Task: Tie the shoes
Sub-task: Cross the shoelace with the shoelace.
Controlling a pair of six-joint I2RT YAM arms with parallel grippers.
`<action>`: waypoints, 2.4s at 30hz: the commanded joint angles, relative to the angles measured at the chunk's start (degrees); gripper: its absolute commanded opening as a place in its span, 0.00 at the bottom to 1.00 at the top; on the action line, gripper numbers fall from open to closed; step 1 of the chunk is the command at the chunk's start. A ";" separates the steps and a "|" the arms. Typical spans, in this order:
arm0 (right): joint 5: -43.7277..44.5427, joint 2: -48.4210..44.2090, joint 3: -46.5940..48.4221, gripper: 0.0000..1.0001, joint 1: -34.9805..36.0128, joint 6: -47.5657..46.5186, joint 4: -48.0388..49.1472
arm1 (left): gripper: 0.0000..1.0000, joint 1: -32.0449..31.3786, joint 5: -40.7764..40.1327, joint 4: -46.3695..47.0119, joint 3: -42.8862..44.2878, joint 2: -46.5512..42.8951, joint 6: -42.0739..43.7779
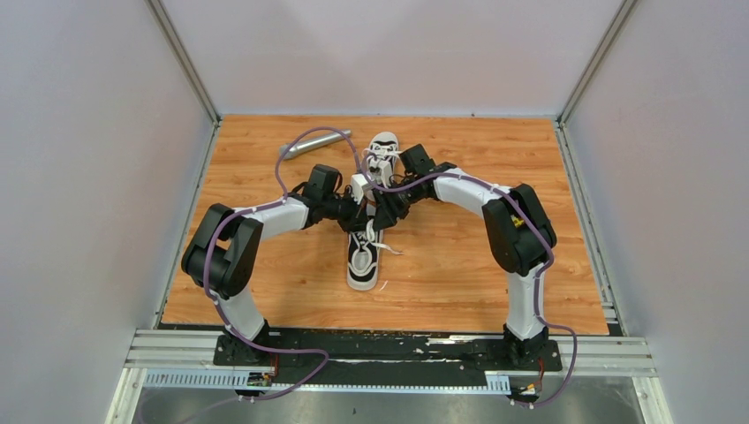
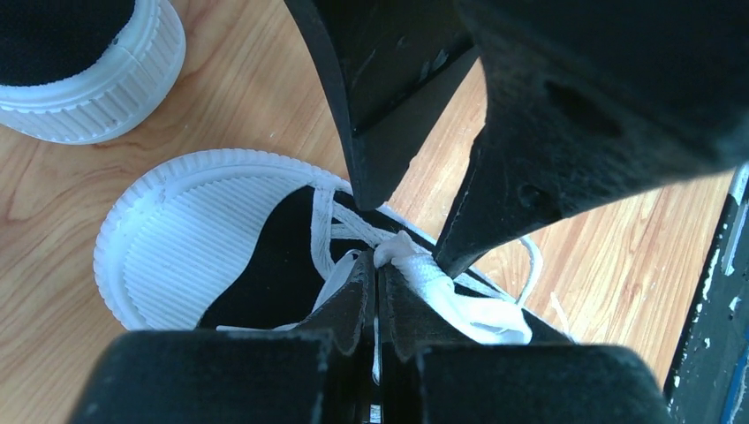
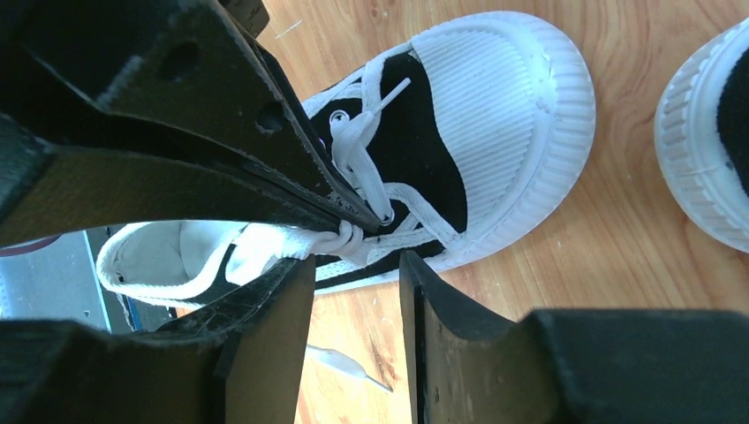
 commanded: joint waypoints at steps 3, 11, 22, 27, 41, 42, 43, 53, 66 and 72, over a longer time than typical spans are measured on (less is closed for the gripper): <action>-2.97 0.26 2.56 0.35 0.81 0.52 3.53 | 0.00 0.30 1.34 3.05 1.44 -2.57 -0.30; -5.54 0.88 1.68 0.07 0.73 1.58 3.52 | 0.00 2.21 2.59 4.10 0.60 -2.88 -1.91; -6.78 -2.30 -1.69 0.00 -1.65 4.08 2.43 | 0.00 3.39 0.39 1.72 0.01 -3.72 0.04; -5.49 -2.76 -2.42 0.00 -2.19 3.60 1.00 | 0.00 3.37 0.08 0.06 -0.19 -4.06 0.21; -7.01 -1.20 -0.77 0.00 -2.40 5.60 -1.41 | 0.36 4.67 3.58 1.13 -2.06 -5.96 -5.05; -6.94 -0.99 -0.50 0.00 -2.40 5.66 -1.42 | 0.39 4.82 3.05 1.12 -2.15 -6.78 -5.40; -6.66 -0.87 -0.20 0.00 -2.41 5.77 -1.46 | 0.44 5.28 2.80 0.84 -2.05 -7.20 -5.78; -6.21 0.67 2.66 0.00 -2.38 10.37 -2.08 | 0.63 6.22 5.69 -5.28 -1.18 -16.13 -4.30; -6.63 2.49 3.36 0.00 -2.13 15.30 -2.34 | 0.98 -9.01 -15.55 4.99 -7.54 -22.78 10.30; -6.30 2.47 3.57 0.00 -2.13 15.29 -2.47 | 0.74 -10.38 -16.45 5.14 -7.28 -21.27 19.37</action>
